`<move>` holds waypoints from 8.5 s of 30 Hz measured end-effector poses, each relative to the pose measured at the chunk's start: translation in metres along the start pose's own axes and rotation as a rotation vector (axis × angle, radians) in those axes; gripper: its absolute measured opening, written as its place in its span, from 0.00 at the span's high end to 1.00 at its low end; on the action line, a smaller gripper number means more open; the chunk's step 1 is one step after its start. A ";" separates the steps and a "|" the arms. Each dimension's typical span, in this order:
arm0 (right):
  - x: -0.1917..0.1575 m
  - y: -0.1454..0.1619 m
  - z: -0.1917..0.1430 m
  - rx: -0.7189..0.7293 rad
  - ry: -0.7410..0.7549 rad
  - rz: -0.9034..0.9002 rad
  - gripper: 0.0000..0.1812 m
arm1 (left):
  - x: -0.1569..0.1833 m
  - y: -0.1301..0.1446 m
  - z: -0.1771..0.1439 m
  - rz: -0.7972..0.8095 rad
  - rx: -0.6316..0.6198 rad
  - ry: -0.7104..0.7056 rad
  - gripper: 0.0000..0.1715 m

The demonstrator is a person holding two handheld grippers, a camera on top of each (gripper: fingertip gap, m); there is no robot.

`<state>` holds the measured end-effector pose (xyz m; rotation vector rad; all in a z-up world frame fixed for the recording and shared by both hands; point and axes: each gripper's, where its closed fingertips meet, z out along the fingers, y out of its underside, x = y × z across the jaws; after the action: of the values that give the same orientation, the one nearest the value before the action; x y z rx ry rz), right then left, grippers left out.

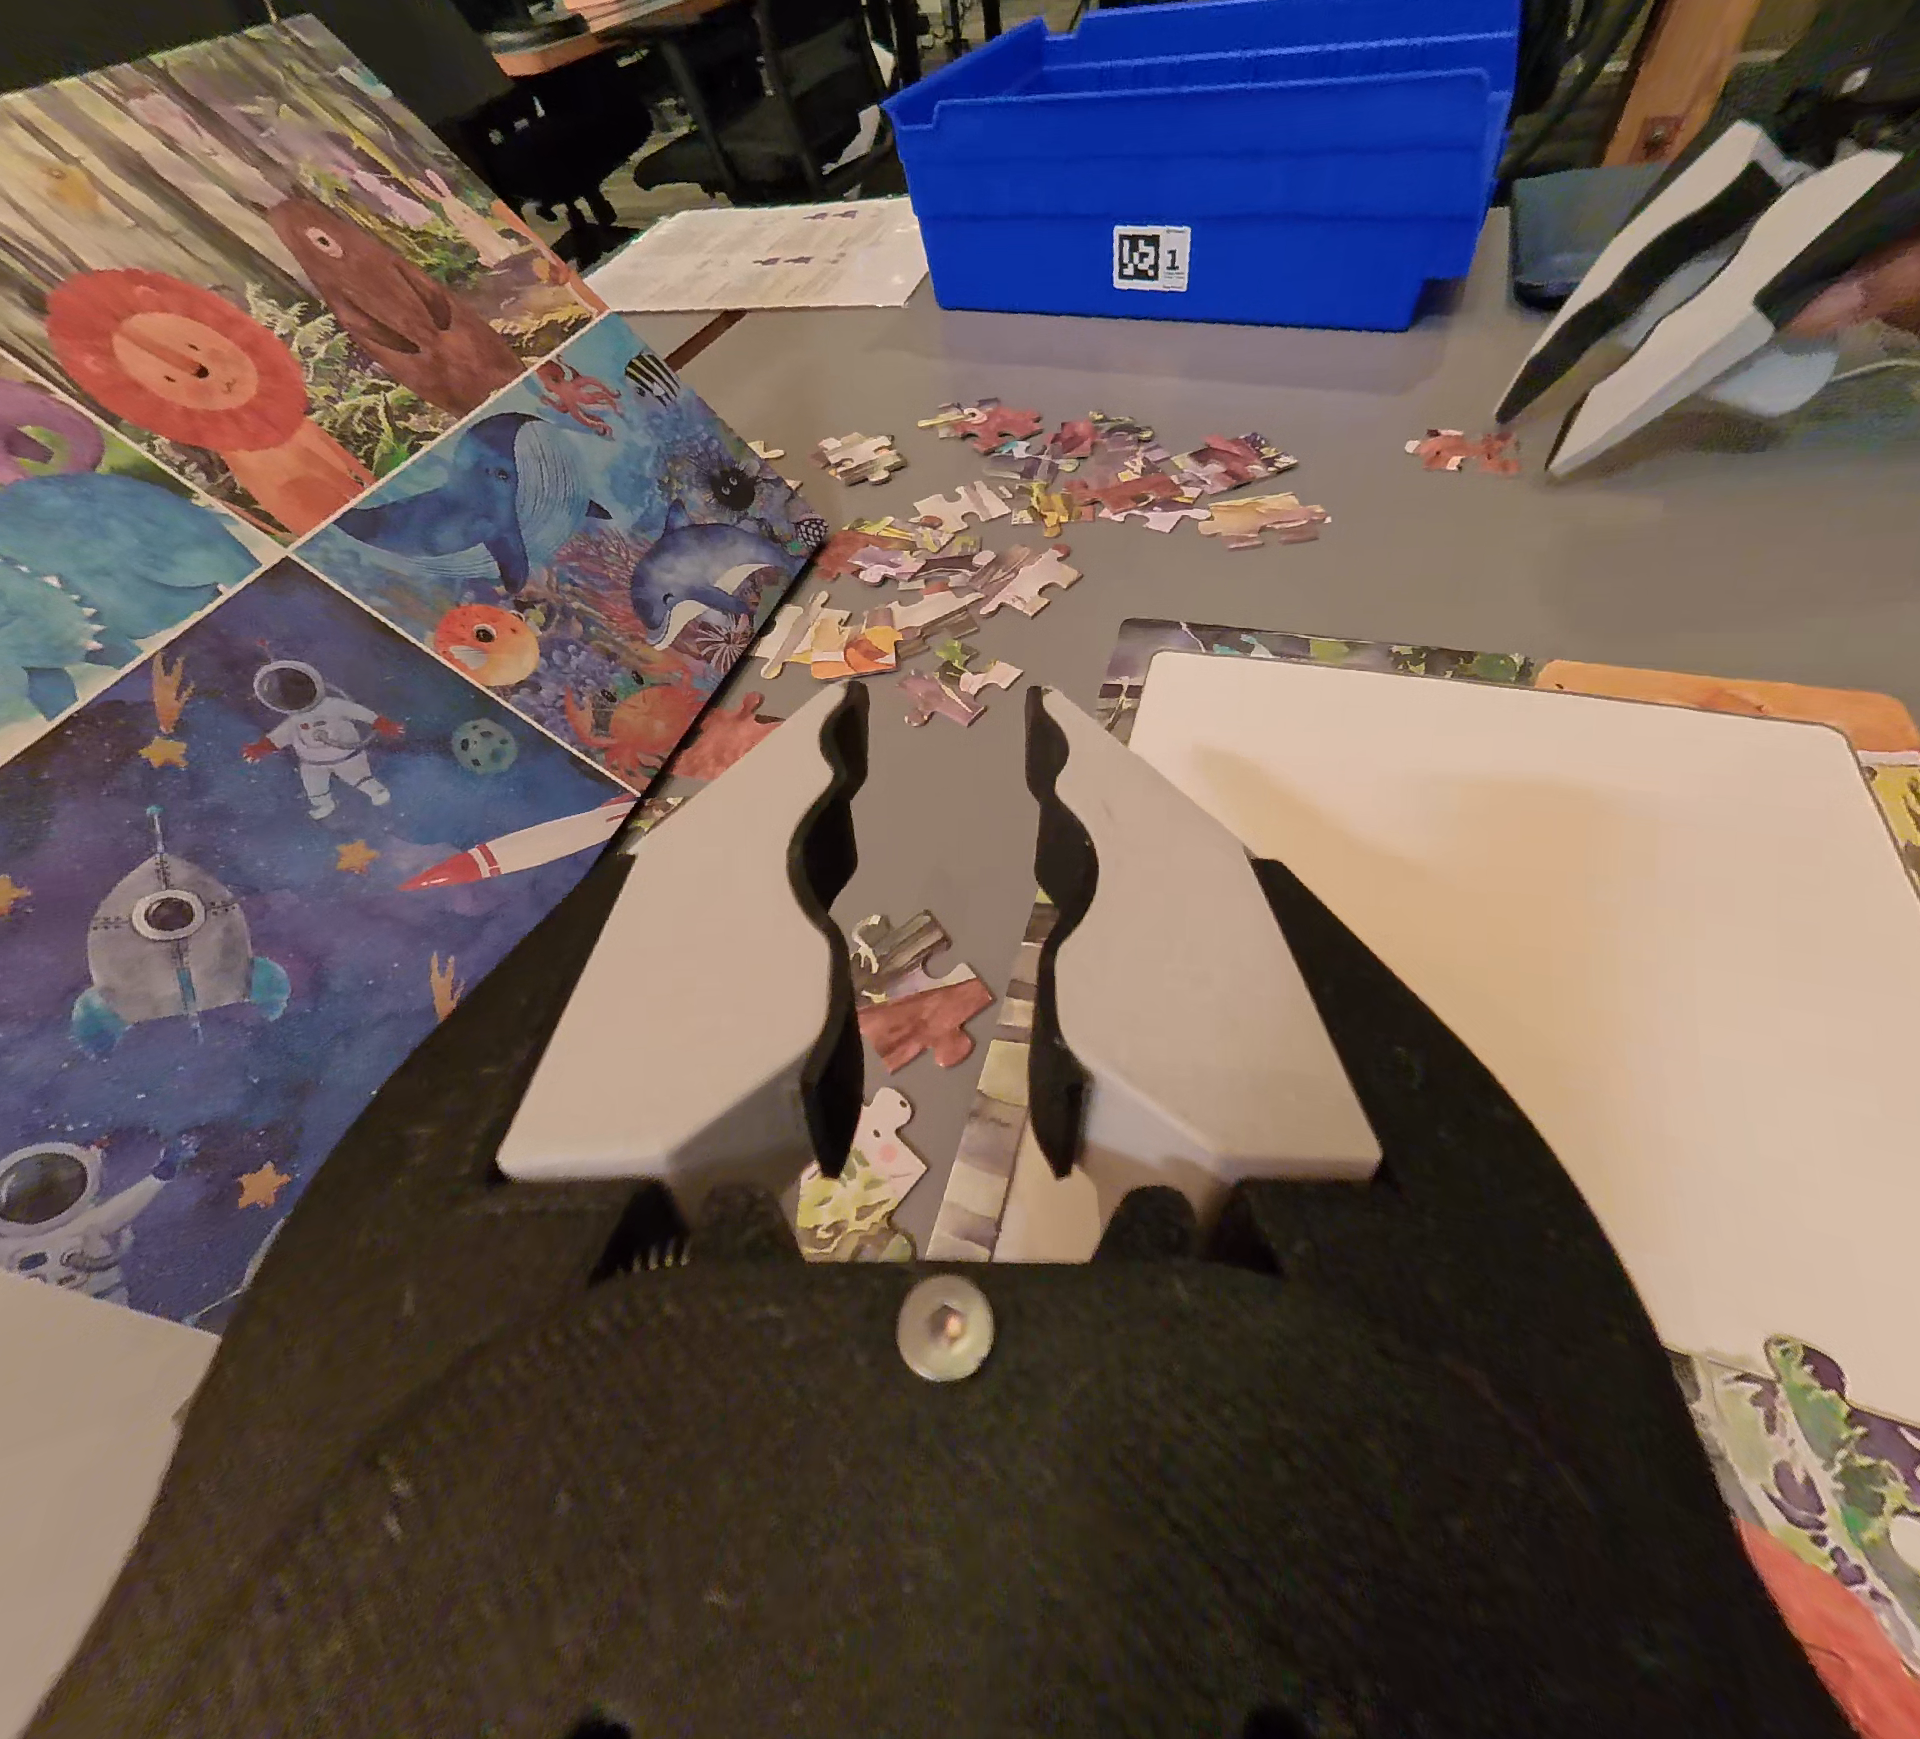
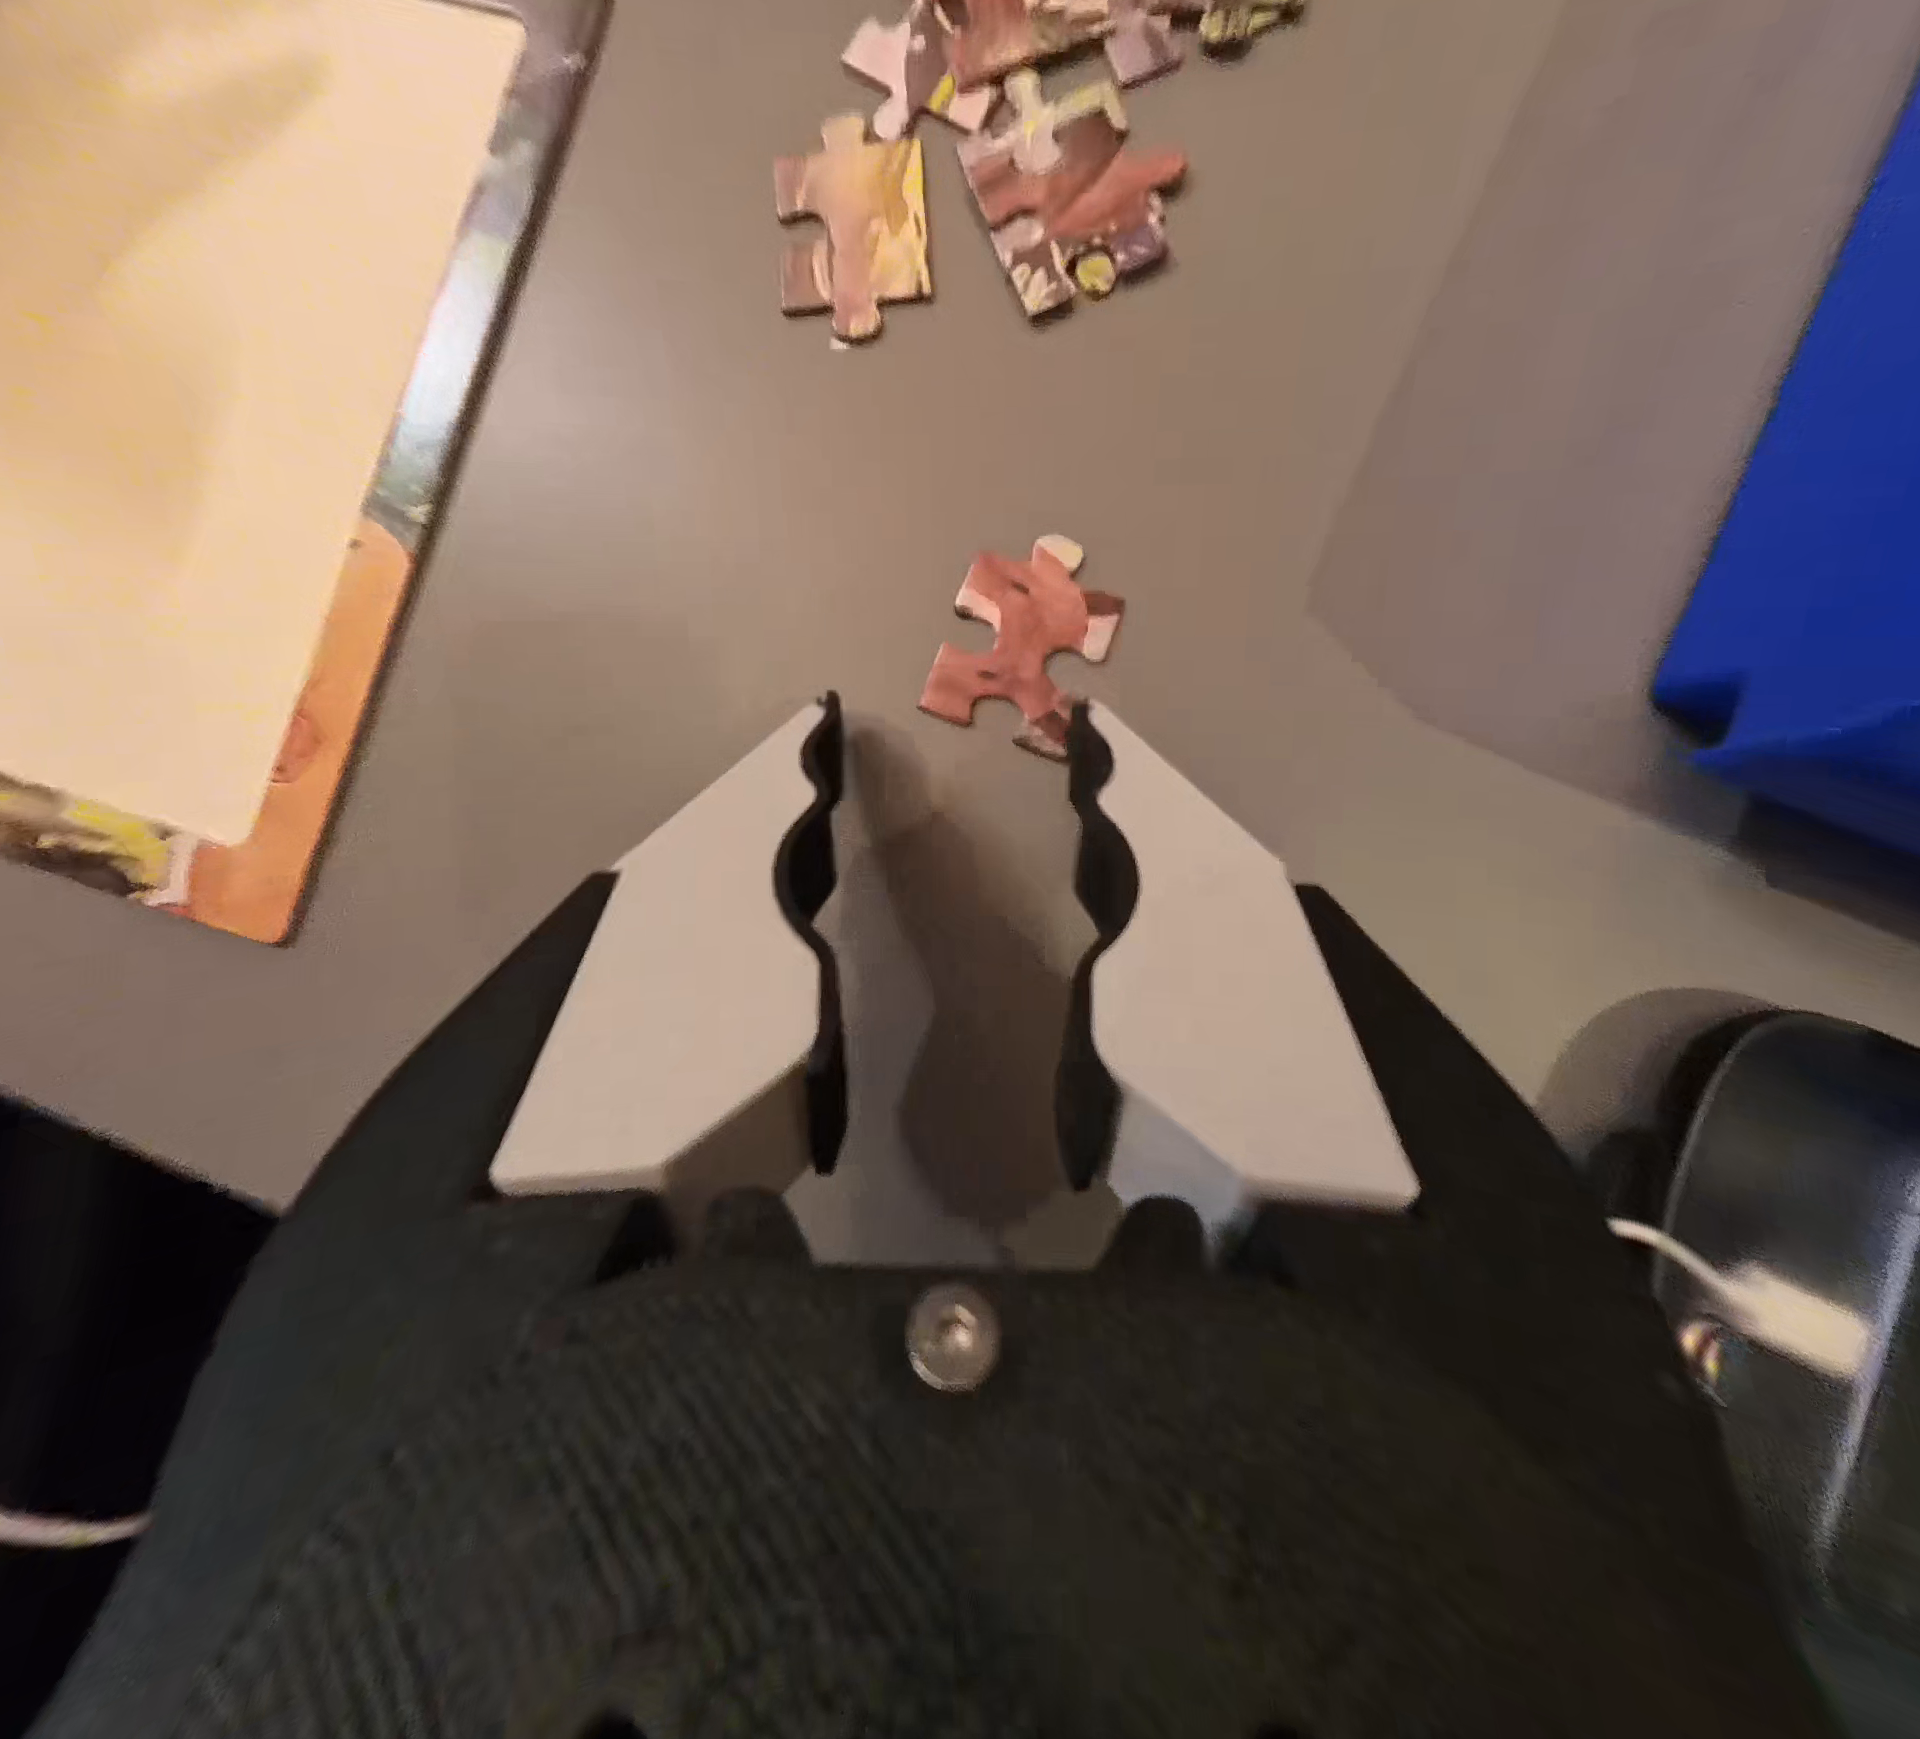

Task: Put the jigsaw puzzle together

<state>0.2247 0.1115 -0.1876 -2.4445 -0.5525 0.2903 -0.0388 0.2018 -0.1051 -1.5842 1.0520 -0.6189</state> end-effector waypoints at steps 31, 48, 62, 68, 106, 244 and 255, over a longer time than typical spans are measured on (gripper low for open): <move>-0.004 -0.122 -0.057 0.763 -0.127 0.018 0.80 | 0.057 -0.015 0.017 -0.122 -0.095 -0.033 0.79; -0.016 -0.148 -0.072 0.804 -0.070 -0.082 0.76 | 0.017 -0.005 0.003 -0.197 -0.166 -0.076 1.00; 0.055 -0.188 0.091 0.293 -0.009 -0.051 0.72 | 0.013 -0.006 -0.021 -0.284 0.002 0.002 1.00; 0.062 -0.167 0.116 0.198 0.039 -0.039 0.70 | 0.014 -0.009 -0.025 -0.359 0.039 0.060 0.97; 0.077 -0.181 0.072 0.341 0.083 -0.108 0.78 | 0.030 -0.001 -0.007 -0.265 0.008 0.073 0.97; 0.113 -0.131 0.092 0.156 0.263 0.182 0.83 | 0.169 0.003 0.095 0.102 -0.425 0.664 0.70; 0.061 -0.069 0.031 0.104 0.234 0.049 0.83 | 0.157 0.009 0.049 0.010 -0.404 0.573 0.71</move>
<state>0.2467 0.2049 -0.1745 -2.3523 -0.3665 0.0496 0.0734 0.0884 -0.1478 -1.7888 1.6915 -0.9284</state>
